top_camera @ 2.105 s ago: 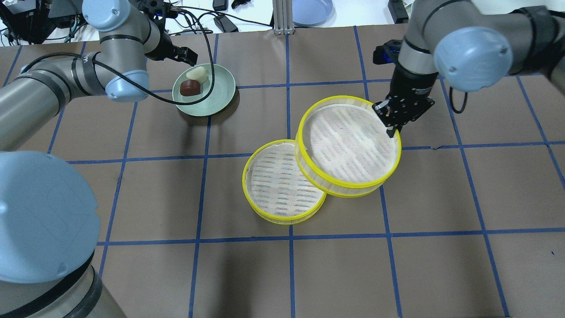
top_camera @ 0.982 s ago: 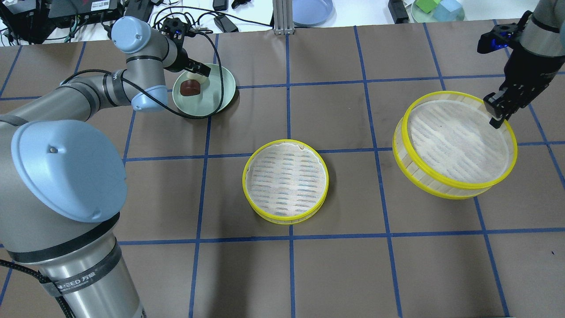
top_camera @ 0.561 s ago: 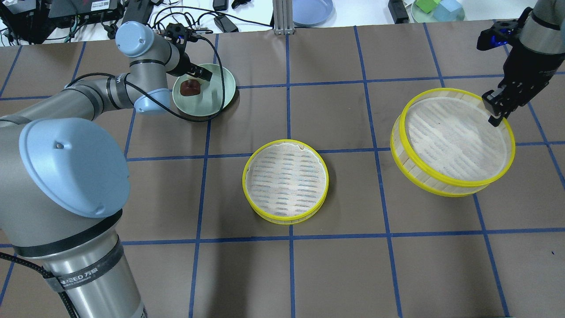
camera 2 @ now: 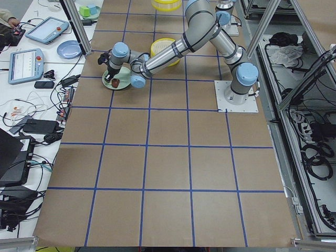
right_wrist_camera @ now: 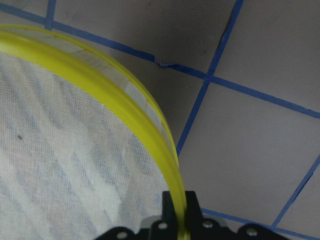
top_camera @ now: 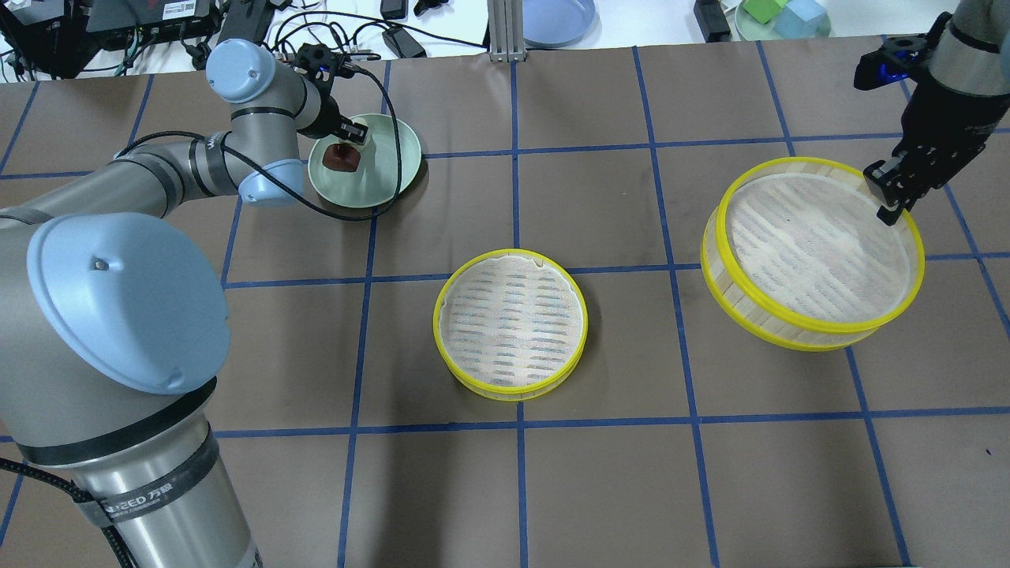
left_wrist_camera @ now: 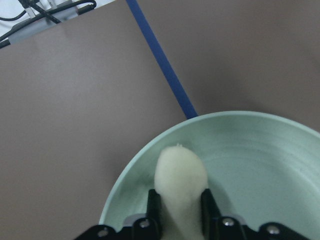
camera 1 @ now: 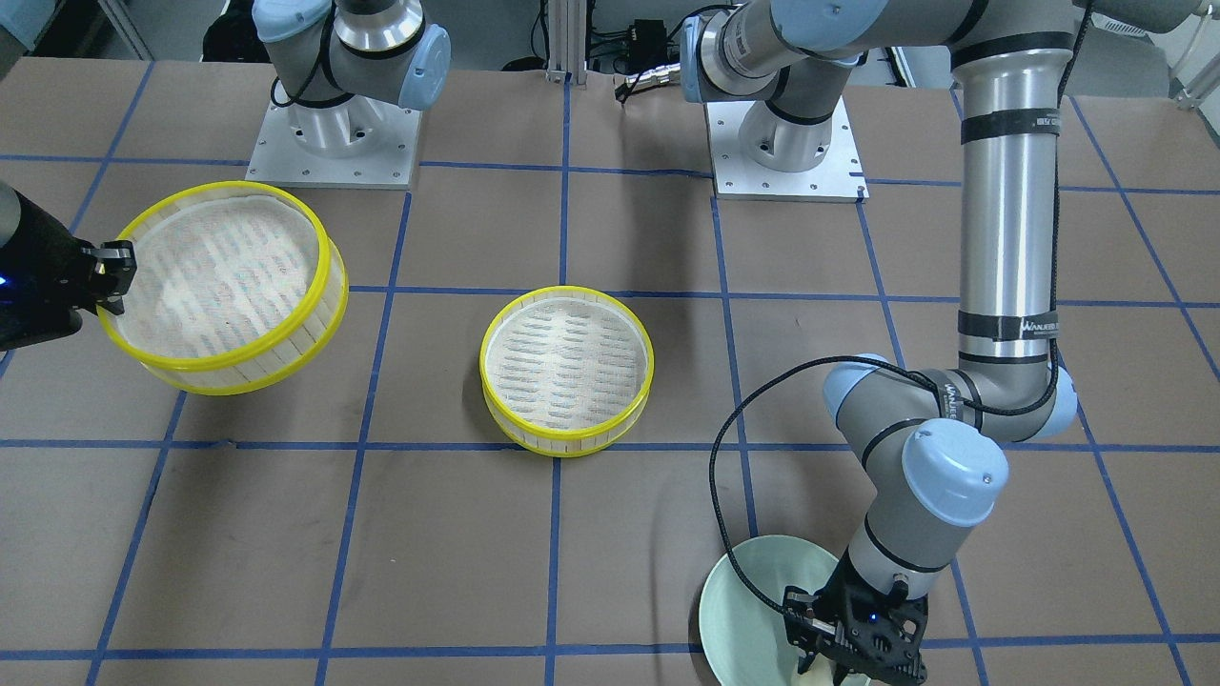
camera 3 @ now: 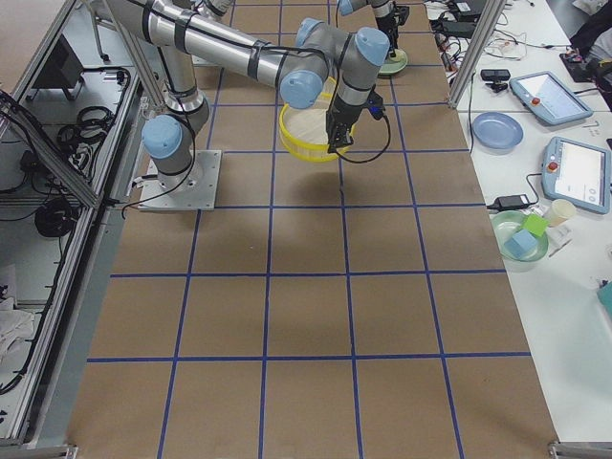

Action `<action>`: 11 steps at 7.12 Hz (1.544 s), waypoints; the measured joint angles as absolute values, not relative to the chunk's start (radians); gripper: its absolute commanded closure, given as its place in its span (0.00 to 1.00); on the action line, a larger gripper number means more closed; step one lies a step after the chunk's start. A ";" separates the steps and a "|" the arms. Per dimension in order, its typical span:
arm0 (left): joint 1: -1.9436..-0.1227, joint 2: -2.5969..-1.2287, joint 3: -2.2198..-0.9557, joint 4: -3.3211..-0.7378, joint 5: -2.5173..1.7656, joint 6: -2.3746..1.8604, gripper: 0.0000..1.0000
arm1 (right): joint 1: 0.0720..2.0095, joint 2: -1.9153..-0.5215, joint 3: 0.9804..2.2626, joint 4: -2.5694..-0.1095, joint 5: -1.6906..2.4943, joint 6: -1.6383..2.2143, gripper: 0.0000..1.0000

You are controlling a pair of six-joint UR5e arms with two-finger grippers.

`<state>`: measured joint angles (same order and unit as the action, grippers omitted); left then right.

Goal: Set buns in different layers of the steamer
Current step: 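Grasp the white bun on the green plate with the left gripper, then carry the white bun into the bottom steamer tier and release it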

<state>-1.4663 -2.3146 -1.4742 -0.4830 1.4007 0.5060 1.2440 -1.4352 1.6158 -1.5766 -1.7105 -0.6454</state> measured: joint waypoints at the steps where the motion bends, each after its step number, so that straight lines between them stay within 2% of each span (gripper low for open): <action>1: -1.467 -2.295 -1.475 -0.492 1.400 0.507 1.00 | 1.245 -1.439 1.616 -1.578 -1.707 -0.644 1.00; 3: -1.491 -2.217 -1.475 -0.564 1.408 0.444 1.00 | 1.249 -1.449 1.617 -1.579 -1.703 -0.642 1.00; 8: -1.621 -1.987 -1.497 -1.010 1.428 -0.176 1.00 | 1.252 -1.450 1.626 -1.574 -1.704 -0.640 1.00; 11: -1.751 -1.940 -1.630 -1.108 1.321 -0.506 1.00 | 1.252 -1.452 1.627 -1.572 -1.705 -0.640 1.00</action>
